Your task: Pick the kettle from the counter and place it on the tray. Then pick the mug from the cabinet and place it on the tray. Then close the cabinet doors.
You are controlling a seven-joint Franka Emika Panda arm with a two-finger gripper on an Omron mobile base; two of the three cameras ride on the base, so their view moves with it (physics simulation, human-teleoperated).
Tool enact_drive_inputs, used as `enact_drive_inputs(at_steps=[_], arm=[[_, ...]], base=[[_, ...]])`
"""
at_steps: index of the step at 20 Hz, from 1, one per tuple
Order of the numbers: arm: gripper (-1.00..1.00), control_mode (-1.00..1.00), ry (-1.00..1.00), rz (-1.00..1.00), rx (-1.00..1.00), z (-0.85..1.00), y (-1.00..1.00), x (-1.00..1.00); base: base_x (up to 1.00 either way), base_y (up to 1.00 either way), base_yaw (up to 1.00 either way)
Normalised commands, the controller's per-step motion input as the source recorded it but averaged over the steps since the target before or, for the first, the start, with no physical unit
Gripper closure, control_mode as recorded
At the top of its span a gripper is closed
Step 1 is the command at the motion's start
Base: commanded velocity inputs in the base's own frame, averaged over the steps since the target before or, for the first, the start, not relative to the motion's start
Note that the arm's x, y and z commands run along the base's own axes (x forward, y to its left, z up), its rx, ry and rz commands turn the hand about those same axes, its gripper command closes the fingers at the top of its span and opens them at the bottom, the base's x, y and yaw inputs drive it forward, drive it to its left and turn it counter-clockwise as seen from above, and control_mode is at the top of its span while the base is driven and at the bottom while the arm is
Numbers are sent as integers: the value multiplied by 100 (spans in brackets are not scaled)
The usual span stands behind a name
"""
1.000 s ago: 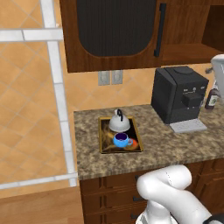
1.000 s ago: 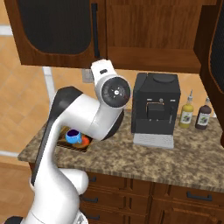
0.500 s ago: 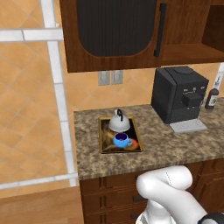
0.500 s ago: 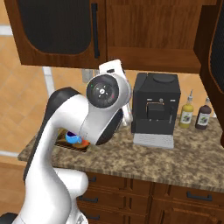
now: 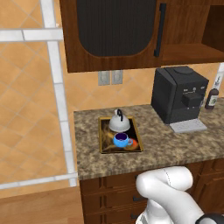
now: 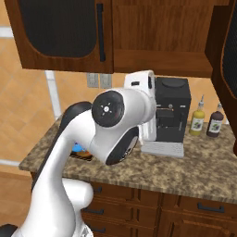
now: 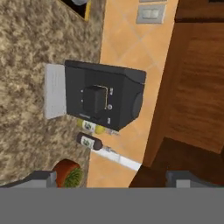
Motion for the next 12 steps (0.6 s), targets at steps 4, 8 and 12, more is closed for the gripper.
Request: enact_drive_inputs(at_steps=[4,8,12], arm=[[-100,-100,-19,-23,0,10,-45,-52],[-100,-100,-23,-19,-6,17,-41,-61],[-100,-100,-26,-20,0,17,-44,-67]], base=[[0,0,0],[0,0,0],[0,0,0]])
